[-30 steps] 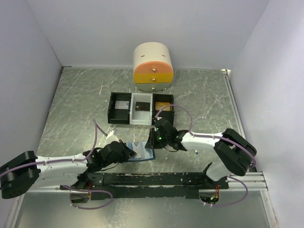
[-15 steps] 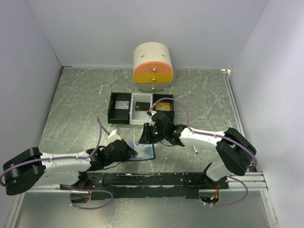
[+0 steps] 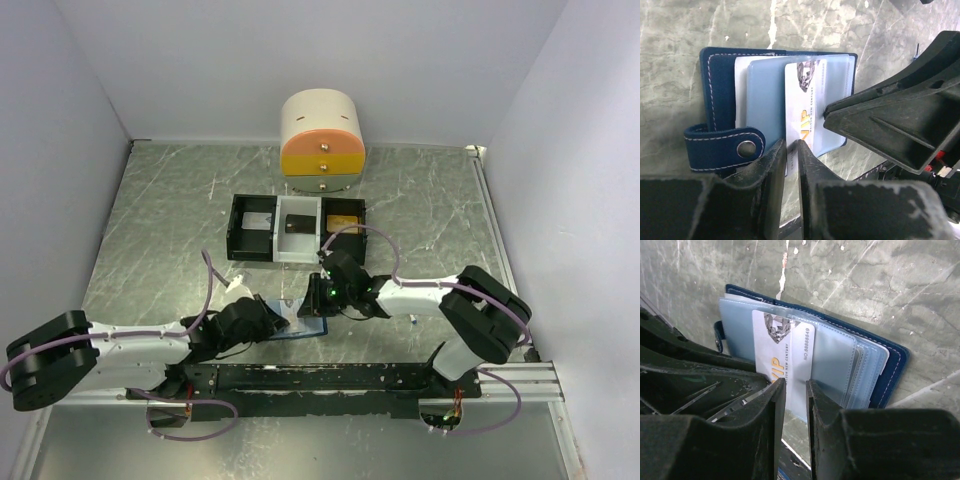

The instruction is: Take the credit cards out of the card holder

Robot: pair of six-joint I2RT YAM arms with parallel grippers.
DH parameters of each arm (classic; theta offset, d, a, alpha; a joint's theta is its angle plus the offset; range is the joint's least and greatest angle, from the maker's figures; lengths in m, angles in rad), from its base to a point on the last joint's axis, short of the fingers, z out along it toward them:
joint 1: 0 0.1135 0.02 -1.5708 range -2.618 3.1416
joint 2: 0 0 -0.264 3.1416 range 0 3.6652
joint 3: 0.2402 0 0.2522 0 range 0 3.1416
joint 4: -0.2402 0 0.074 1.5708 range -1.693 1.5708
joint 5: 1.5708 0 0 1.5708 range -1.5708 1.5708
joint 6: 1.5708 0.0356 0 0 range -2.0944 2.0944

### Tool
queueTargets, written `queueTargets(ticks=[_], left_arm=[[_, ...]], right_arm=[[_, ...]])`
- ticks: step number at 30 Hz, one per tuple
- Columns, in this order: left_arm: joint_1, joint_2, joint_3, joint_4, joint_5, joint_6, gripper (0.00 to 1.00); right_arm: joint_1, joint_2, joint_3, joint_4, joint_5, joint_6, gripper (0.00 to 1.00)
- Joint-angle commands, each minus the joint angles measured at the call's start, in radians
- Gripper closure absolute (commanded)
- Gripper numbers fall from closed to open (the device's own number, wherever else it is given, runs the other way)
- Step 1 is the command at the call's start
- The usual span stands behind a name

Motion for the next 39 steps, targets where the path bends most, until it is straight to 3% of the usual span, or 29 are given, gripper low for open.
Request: queueTargets(ticks=[1, 13, 22, 25, 39], left_arm=[[0.004, 0.028, -0.05, 0.164, -0.015, -0.027, 0.72], [0.005, 0.116, -0.07, 0.331, 0.022, -0.037, 0.72], [0.004, 0.026, -0.064, 0.185, -0.013, -0.046, 0.83], [0.005, -0.023, -0.072, 0.146, -0.024, -0.048, 0.93], [0.005, -0.179, -0.088, 0.041, -0.034, -0.012, 0.93]], right_arm=[[0.003, 0.035, -0.056, -0.046, 0.057, 0.012, 0.76], [0.003, 0.03, -0.064, -0.041, 0.065, 0.006, 0.76], [-0.002, 0.02, -0.059, -0.054, 0.081, -0.005, 0.76], [-0.006, 0.014, -0.05, -0.064, 0.084, -0.015, 0.76], [-0.015, -0.042, -0.015, 0.059, -0.009, -0.017, 0.69]])
